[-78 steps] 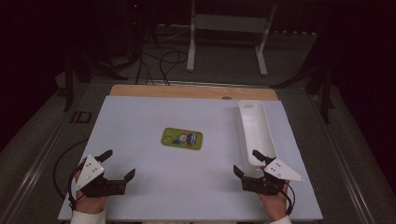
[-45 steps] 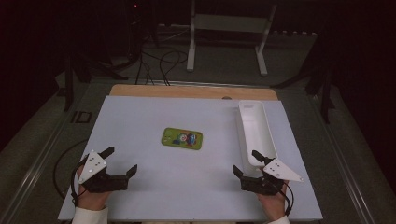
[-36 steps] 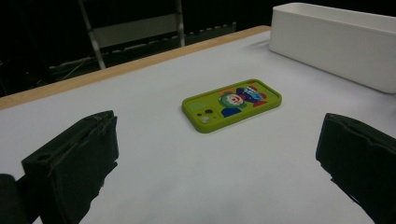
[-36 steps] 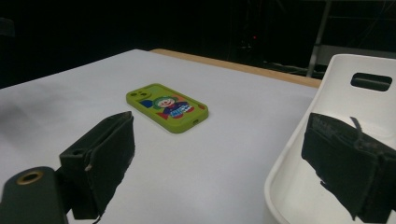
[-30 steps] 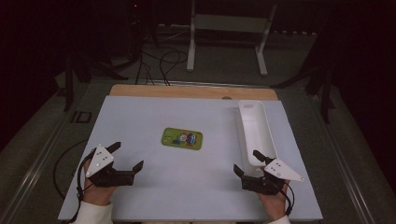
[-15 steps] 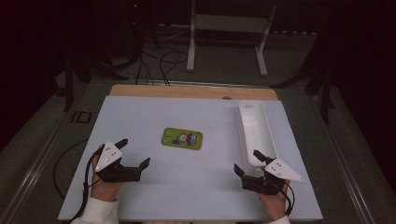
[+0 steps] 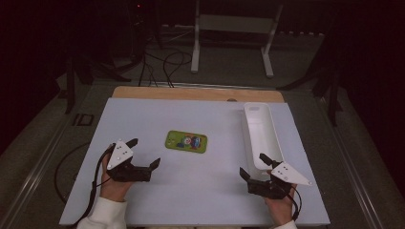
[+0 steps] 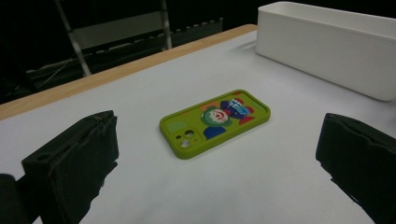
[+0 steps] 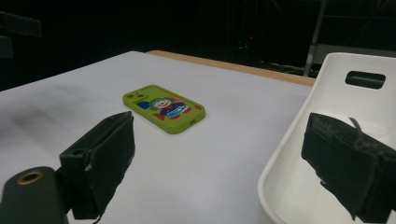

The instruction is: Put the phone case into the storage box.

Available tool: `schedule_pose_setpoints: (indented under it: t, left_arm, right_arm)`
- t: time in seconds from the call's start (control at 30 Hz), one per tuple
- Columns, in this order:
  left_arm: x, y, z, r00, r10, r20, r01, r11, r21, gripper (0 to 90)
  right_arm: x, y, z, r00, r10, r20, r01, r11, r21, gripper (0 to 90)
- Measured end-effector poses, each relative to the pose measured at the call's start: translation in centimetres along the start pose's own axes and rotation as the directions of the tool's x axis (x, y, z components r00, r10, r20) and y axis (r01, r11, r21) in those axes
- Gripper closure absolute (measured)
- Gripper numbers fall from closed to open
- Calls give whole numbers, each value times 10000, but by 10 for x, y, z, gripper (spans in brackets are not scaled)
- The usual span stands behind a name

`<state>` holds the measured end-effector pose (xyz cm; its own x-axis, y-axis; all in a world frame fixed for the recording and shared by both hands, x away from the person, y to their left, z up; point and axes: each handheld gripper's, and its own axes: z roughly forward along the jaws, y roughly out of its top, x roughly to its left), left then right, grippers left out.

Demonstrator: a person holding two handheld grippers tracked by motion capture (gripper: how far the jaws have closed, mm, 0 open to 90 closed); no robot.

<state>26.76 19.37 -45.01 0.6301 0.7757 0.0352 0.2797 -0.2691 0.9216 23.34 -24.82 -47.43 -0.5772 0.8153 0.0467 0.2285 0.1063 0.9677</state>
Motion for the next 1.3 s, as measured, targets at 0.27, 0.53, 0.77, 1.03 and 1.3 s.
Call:
schedule_pose_setpoints:
  t: [0.27, 0.53, 0.77, 1.03, 1.3]
  left_arm:
    - [-4, 7, 13, 9998, 80, 165, -81, 10000, 54, 0]
    - [-7, 16, 25, 9995, 186, 263, -187, 9998, 57, 0]
    - [-10, 22, 37, 9992, 239, 328, -245, 9996, 171, 0]
    - [-15, 31, 53, 9980, 400, 496, -411, 9989, 222, 0]
    - [-14, 33, 67, 9980, 149, 622, -170, 9993, 335, 0]
  right_arm:
    - [0, 0, 0, 10000, 53, 12, -53, 10000, 22, 96]
    - [0, 0, -1, 10000, 93, 7, -93, 10000, -8, 95]
    - [0, 0, -1, 9999, 99, 17, -99, 10000, -9, 96]
    - [-1, 0, -1, 10000, 79, 24, -79, 10000, -27, 96]
    - [-2, 0, -2, 9999, 105, 66, -104, 9999, -50, 96]
